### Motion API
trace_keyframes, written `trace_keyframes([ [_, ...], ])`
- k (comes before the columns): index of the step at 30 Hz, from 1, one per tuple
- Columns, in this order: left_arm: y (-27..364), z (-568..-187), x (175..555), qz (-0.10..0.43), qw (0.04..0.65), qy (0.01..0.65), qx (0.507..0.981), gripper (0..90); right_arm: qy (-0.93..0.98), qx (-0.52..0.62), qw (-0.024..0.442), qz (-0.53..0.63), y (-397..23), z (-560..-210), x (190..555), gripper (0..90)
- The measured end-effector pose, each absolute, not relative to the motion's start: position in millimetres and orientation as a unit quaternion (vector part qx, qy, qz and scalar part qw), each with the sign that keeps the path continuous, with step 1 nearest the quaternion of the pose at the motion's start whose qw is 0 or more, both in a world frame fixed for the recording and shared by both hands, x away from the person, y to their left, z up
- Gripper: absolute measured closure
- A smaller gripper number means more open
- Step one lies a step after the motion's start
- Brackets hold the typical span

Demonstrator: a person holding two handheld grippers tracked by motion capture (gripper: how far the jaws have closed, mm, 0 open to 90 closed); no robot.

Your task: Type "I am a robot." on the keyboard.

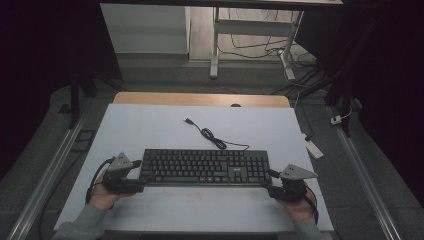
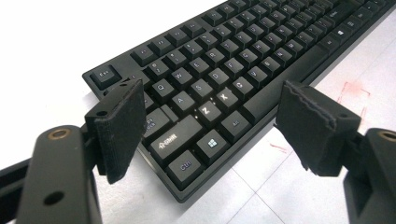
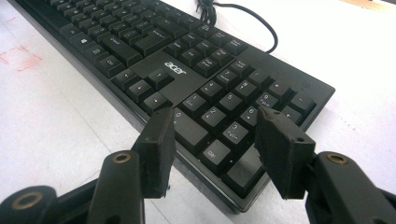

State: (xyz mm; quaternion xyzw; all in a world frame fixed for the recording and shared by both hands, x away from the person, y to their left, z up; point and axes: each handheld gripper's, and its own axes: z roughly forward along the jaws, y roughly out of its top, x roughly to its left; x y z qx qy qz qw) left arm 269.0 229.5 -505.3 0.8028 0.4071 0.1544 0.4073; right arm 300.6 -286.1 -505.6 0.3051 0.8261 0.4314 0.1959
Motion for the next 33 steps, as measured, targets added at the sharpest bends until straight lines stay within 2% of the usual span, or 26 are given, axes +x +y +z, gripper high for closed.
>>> trace_keyframes([
  [24, 231, -505, 271, 0.143, 0.412, 0.423, 0.794, 25.3, 0.824, 0.303, 0.193, 0.438, -283, -504, 300, 47.4],
  [33, 234, -505, 273, 0.137, 0.418, 0.433, 0.787, 29.3, 0.823, 0.299, 0.191, 0.444, -273, -500, 301, 47.0],
])
